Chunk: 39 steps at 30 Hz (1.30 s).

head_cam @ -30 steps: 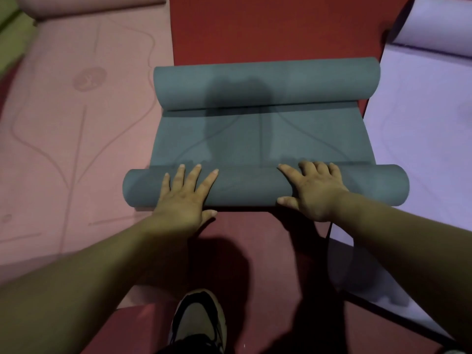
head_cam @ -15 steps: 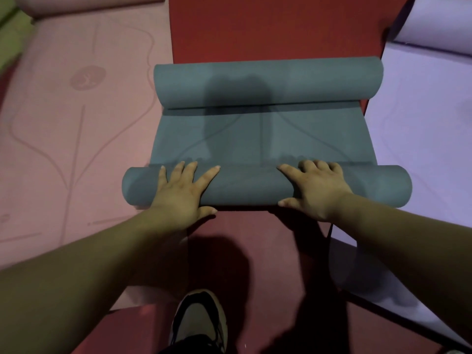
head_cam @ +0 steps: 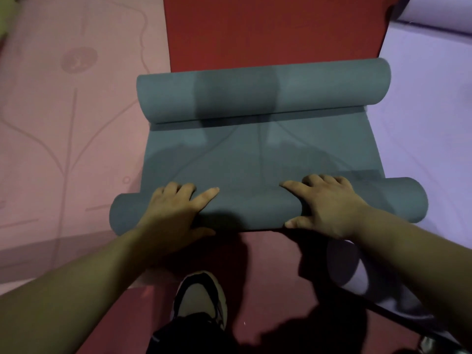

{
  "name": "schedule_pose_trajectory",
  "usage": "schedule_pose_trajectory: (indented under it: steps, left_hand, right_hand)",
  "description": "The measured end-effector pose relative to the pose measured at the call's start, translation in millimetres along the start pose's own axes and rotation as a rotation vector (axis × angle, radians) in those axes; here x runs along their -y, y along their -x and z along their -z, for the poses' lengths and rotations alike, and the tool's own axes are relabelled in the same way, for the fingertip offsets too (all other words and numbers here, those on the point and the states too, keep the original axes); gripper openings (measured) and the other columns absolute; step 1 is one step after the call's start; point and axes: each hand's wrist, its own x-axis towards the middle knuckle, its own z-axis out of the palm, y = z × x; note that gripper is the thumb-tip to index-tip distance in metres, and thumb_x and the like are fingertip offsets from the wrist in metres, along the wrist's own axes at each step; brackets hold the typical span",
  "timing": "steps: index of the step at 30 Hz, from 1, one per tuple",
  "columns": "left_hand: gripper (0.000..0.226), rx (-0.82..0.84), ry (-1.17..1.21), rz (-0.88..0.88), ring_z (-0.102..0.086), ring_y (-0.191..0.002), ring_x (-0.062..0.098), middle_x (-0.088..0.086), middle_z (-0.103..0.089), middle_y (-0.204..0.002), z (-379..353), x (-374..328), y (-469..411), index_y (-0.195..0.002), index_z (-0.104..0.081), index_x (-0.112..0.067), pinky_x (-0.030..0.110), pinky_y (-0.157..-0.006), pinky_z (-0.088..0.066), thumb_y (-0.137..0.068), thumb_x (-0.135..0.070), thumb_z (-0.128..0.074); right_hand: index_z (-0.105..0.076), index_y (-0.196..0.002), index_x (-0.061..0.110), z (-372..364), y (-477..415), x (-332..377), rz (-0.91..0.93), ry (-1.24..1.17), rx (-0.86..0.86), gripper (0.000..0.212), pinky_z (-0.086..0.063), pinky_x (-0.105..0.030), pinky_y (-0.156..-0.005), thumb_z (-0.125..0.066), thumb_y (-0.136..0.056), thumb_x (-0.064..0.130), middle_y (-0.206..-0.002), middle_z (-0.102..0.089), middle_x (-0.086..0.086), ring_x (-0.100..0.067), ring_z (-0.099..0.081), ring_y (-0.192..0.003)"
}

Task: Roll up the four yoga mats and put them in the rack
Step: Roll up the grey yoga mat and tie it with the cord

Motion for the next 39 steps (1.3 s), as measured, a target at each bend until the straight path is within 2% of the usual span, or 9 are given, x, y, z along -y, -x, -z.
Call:
schedule_pose_trajectory:
  steps: [3, 8, 11, 13, 17, 20, 23, 32, 39]
  left_hand:
    - [0.092, 0.037, 0.063, 0.002, -0.055, -0.085, 0.032, 0.003, -0.060, -0.106, 1.1, -8.1, 18.6, -0.145, -0.047, -0.036, 0.041, -0.071, -0.047, -0.069, -0.087, -0.047]
    - [0.090, 0.132, 0.124, -0.052, -0.055, -0.082, 0.029, 0.003, -0.059, -0.103, -2.1, -14.9, 39.4, -0.148, -0.043, -0.037, 0.041, -0.069, -0.049, -0.076, -0.091, -0.041]
    - [0.092, 0.141, 0.117, -0.092, -0.056, -0.081, 0.026, 0.003, -0.059, -0.102, -1.7, -16.5, 44.6, -0.150, -0.043, -0.033, 0.038, -0.070, -0.047, -0.078, -0.090, -0.042]
    - [0.092, 0.153, 0.135, -0.093, -0.057, -0.082, 0.026, 0.003, -0.061, -0.102, -1.0, -16.5, 45.4, -0.150, -0.042, -0.033, 0.037, -0.071, -0.047, -0.078, -0.091, -0.041]
    - [0.093, 0.267, 0.211, -0.036, -0.058, -0.098, 0.029, 0.003, -0.060, -0.114, 0.3, -11.8, 37.7, -0.151, -0.027, -0.045, 0.042, -0.084, -0.047, -0.072, -0.095, -0.036]
    - [0.098, 0.323, 0.208, -0.019, -0.055, -0.105, 0.027, 0.000, -0.057, -0.119, 1.6, -9.2, 33.1, -0.152, -0.023, -0.050, 0.040, -0.088, -0.042, -0.068, -0.098, -0.033]
    - [0.102, 0.344, 0.212, -0.005, -0.051, -0.115, 0.026, -0.001, -0.054, -0.124, 1.1, -8.5, 31.4, -0.154, -0.018, -0.050, 0.037, -0.093, -0.038, -0.065, -0.098, -0.031]
    - [0.091, 0.032, 0.153, -0.037, -0.061, -0.099, 0.030, 0.007, -0.062, -0.115, -10.9, -19.7, 42.6, -0.149, -0.039, -0.038, 0.043, -0.079, -0.047, -0.072, -0.088, -0.045]
    - [0.091, 0.132, 0.244, -0.014, -0.056, -0.100, 0.022, -0.006, -0.055, -0.110, -4.0, -11.8, 34.1, -0.153, -0.031, -0.046, 0.038, -0.078, -0.041, -0.075, -0.092, -0.036]
  right_hand:
    - [-0.010, -0.152, 0.053, -5.8, 11.4, 4.5, 0.020, -0.005, 0.059, 0.105, -0.031, -0.047, -0.112, -0.020, -0.057, 0.097, -0.135, -0.046, 0.005, -0.024, -0.045, -0.128]
    - [-0.011, -0.152, 0.054, -12.1, 23.2, 7.4, 0.053, -0.018, 0.139, 0.098, -0.031, -0.045, -0.111, -0.045, -0.069, 0.093, -0.136, -0.045, 0.008, -0.022, -0.045, -0.130]
    - [-0.010, -0.153, 0.054, -13.0, 27.4, 7.5, 0.064, -0.042, 0.180, 0.097, -0.030, -0.043, -0.112, -0.048, -0.071, 0.092, -0.138, -0.045, 0.009, -0.021, -0.044, -0.130]
    - [-0.009, -0.154, 0.053, -14.0, 30.3, 10.0, 0.054, -0.031, 0.175, 0.100, -0.028, -0.044, -0.113, -0.044, -0.070, 0.094, -0.140, -0.044, 0.009, -0.021, -0.042, -0.131]
    - [-0.007, -0.155, 0.050, -23.6, 38.9, 31.4, 0.005, 0.058, 0.071, 0.106, -0.023, -0.052, -0.115, -0.016, -0.060, 0.098, -0.149, -0.038, 0.002, -0.027, -0.036, -0.135]
    - [-0.015, -0.154, 0.050, -29.9, 39.0, 43.3, -0.045, 0.058, -0.001, 0.107, -0.018, -0.057, -0.115, -0.013, -0.060, 0.099, -0.148, -0.040, 0.000, -0.029, -0.037, -0.136]
    - [-0.013, -0.153, 0.050, -27.7, 33.8, 40.4, -0.053, 0.047, 0.029, 0.107, -0.019, -0.055, -0.116, -0.014, -0.058, 0.100, -0.146, -0.039, 0.004, -0.027, -0.036, -0.135]
    - [-0.012, -0.151, 0.054, -17.9, 16.2, 34.2, -0.051, -0.008, 0.125, 0.109, -0.023, -0.054, -0.114, -0.024, -0.054, 0.102, -0.145, -0.040, 0.005, -0.027, -0.037, -0.134]
    - [0.000, -0.153, 0.051, -20.6, 26.4, 42.6, -0.071, 0.040, 0.064, 0.112, -0.014, -0.056, -0.120, -0.015, -0.054, 0.101, -0.156, -0.029, -0.004, -0.031, -0.027, -0.143]
